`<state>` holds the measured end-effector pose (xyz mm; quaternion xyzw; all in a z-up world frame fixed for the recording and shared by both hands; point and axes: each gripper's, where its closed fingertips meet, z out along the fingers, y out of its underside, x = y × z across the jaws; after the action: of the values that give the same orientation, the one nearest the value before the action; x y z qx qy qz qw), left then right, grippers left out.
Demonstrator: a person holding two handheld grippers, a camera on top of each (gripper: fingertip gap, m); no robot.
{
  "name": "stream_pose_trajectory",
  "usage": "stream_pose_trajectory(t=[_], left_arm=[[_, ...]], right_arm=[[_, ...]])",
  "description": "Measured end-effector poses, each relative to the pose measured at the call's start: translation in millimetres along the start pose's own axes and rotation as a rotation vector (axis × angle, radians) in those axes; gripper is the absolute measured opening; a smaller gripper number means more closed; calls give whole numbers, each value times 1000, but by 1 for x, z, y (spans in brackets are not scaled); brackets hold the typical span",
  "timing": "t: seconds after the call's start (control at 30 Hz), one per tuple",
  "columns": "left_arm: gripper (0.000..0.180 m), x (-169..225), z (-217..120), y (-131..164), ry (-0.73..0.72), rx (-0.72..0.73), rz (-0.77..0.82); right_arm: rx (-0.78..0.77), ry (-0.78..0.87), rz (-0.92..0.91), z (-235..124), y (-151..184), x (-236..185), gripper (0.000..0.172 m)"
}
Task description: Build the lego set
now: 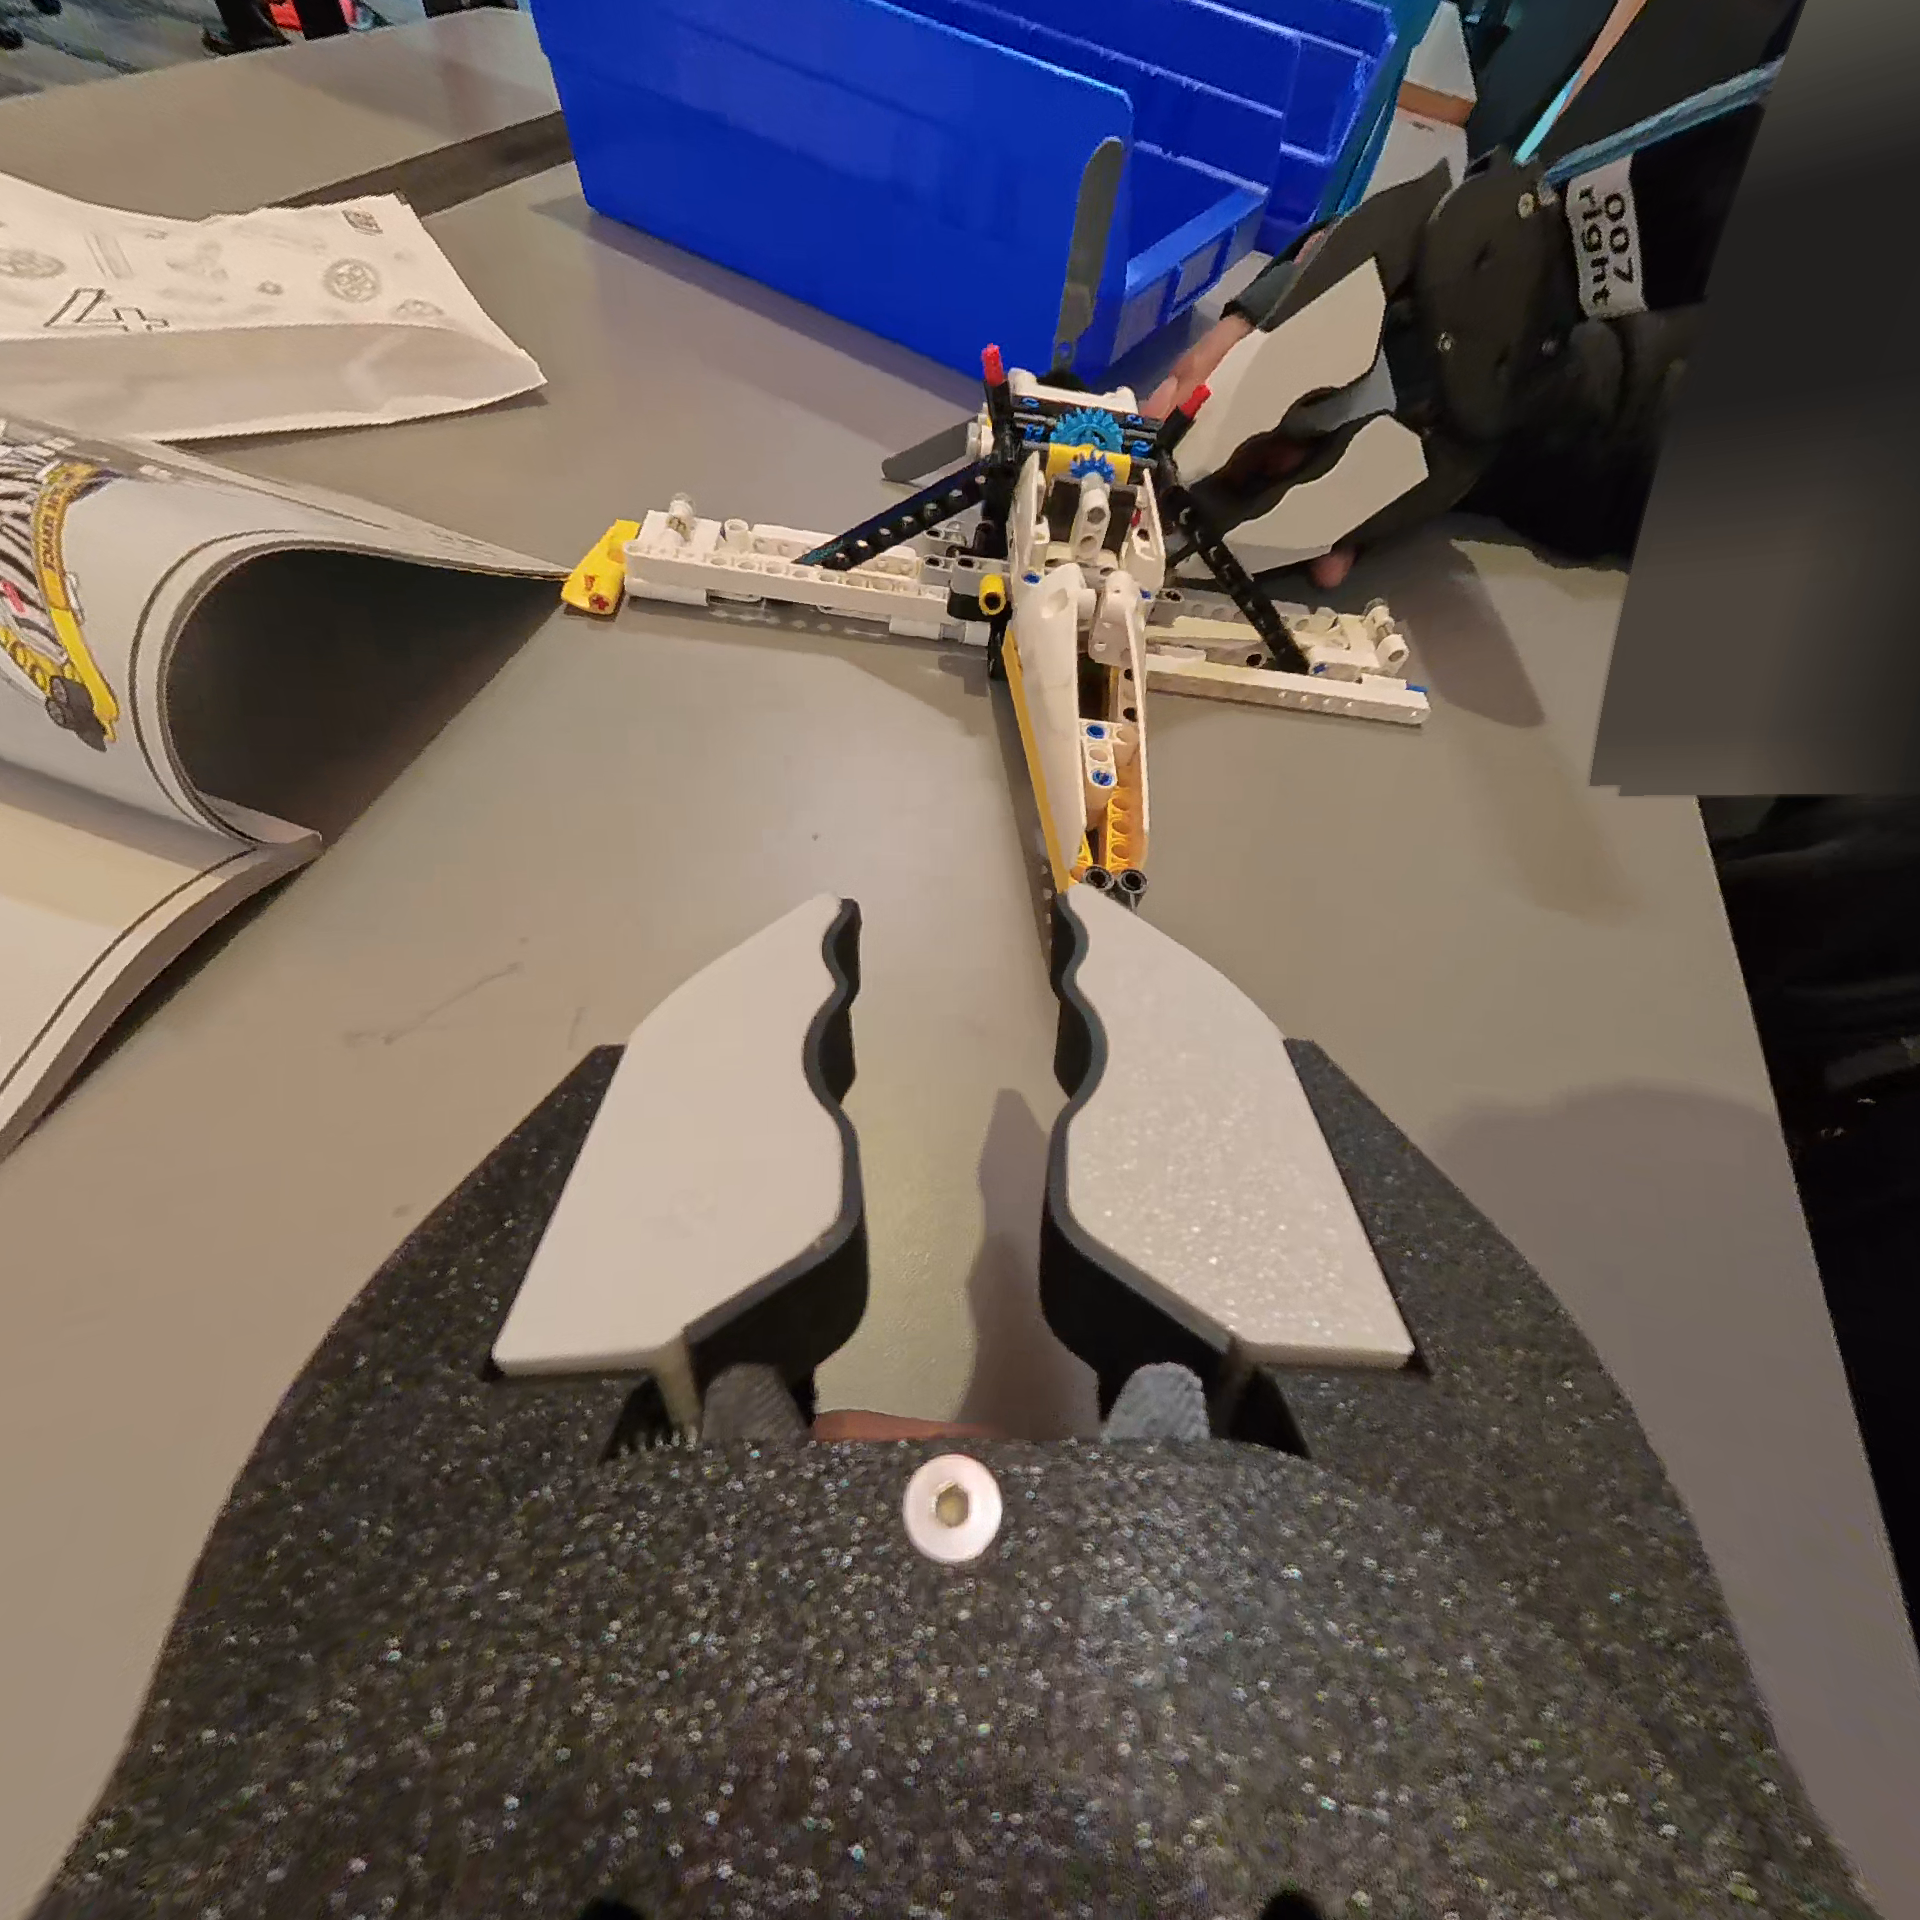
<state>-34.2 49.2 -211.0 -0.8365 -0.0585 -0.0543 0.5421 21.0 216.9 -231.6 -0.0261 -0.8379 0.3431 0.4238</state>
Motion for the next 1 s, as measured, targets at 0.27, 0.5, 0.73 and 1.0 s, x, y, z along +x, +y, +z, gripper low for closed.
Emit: stream_pose_trajectory(t=[0.27, 0.5, 0.73, 1.0], left_arm=[[36, 17, 9, 3, 14, -37, 133], [40, 41, 23, 3, 87, -56, 173], [41, 45, 34, 2, 78, -82, 184], [45, 45, 55, 1, 12, -137, 209]], right_arm=[[-13, -17, 64, -5, 3, 2, 15], [-46, -40, 223, -22, 13, 7, 16], [-115, -53, 254, -29, 29, 6, 16], [-132, -59, 257, -30, 32, 5, 16]])
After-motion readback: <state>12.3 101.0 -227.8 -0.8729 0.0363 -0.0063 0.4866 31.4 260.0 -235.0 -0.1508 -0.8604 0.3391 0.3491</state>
